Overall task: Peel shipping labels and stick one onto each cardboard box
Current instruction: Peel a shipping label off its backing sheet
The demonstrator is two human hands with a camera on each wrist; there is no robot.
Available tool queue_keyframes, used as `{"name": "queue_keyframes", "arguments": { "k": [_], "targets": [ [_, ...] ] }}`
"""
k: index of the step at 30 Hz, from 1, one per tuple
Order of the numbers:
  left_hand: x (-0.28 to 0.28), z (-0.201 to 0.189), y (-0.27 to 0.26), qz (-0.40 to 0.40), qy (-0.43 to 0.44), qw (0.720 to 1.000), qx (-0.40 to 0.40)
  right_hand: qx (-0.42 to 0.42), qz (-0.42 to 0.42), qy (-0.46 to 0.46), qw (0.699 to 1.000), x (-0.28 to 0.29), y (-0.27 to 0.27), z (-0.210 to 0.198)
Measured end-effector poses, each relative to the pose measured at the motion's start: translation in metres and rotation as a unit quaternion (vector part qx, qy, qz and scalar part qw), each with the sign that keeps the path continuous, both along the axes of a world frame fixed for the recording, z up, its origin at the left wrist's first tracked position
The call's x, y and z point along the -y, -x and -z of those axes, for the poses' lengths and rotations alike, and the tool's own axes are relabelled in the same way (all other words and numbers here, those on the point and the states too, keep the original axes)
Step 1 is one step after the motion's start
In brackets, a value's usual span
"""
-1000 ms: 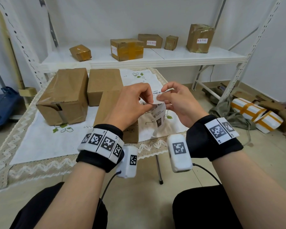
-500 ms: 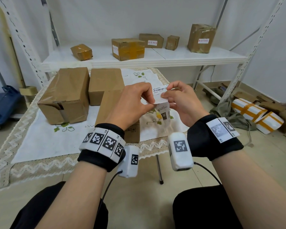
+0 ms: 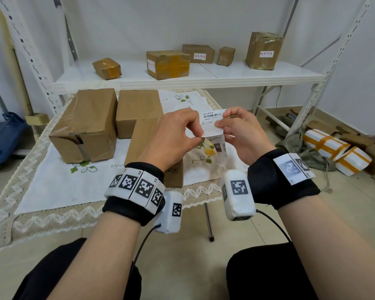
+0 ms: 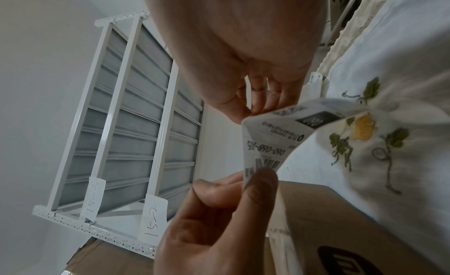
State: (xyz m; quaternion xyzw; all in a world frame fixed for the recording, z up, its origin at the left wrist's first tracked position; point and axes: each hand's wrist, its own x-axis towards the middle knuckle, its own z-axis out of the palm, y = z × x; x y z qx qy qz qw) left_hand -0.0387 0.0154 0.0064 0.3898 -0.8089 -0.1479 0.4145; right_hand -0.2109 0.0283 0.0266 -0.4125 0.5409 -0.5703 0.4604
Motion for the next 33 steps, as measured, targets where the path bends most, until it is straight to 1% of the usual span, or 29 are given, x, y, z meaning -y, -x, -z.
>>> {"name": "queue_keyframes", "arguments": {
  "k": [16,33],
  "targets": [
    [0.0005,0.0014,-0.0006,0.002,0.004,1.0,0.008,0.03,0.002,0.005,1.0,0.003,0.0047,0.0011],
    [0.0025,0.0028,-0.0013,0.005,0.005,1.0,0.01,0.06,0.022,0.006,0.998,0.0033,0.007,0.0005]
  ]
}}
